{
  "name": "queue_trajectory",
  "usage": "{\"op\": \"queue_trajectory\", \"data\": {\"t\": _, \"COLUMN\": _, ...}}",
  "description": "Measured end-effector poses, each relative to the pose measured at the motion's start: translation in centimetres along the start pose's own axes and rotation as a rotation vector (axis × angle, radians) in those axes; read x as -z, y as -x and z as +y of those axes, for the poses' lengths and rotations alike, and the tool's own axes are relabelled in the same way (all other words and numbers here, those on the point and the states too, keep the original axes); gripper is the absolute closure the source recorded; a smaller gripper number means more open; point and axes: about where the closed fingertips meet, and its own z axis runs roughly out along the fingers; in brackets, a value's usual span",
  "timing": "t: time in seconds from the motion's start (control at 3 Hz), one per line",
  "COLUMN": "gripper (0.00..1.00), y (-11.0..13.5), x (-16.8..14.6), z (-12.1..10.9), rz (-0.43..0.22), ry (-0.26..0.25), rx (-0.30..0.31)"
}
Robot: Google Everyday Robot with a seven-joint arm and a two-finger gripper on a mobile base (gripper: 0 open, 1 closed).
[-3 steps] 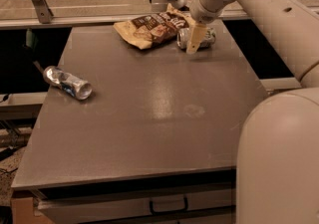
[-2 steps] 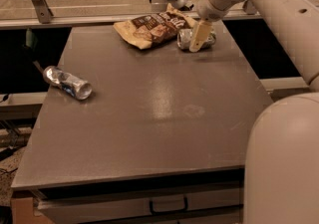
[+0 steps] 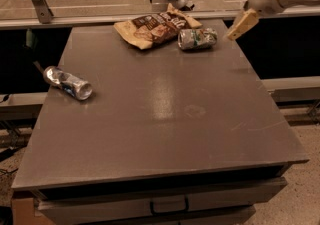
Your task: Move 7up can near brown chip bag
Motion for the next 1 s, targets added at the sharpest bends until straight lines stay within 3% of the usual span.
{"op": "queue_trajectory", "data": {"t": 0.33, "gripper": 0.00, "y": -0.6, "x": 5.0, "z": 0.5, "rz": -0.040, "ry": -0.023, "rx": -0.020}}
{"op": "queue_trajectory", "data": {"t": 0.67, "gripper": 0.00, "y": 0.0, "x": 8.1, "z": 1.8, "rz": -0.112, "ry": 0.012, "rx": 0.003}}
{"op": "queue_trajectory", "data": {"t": 1.0, "gripper": 0.00, "y": 0.1, "x": 8.1, "z": 2.4, "rz": -0.121, "ry": 0.036, "rx": 0.007}}
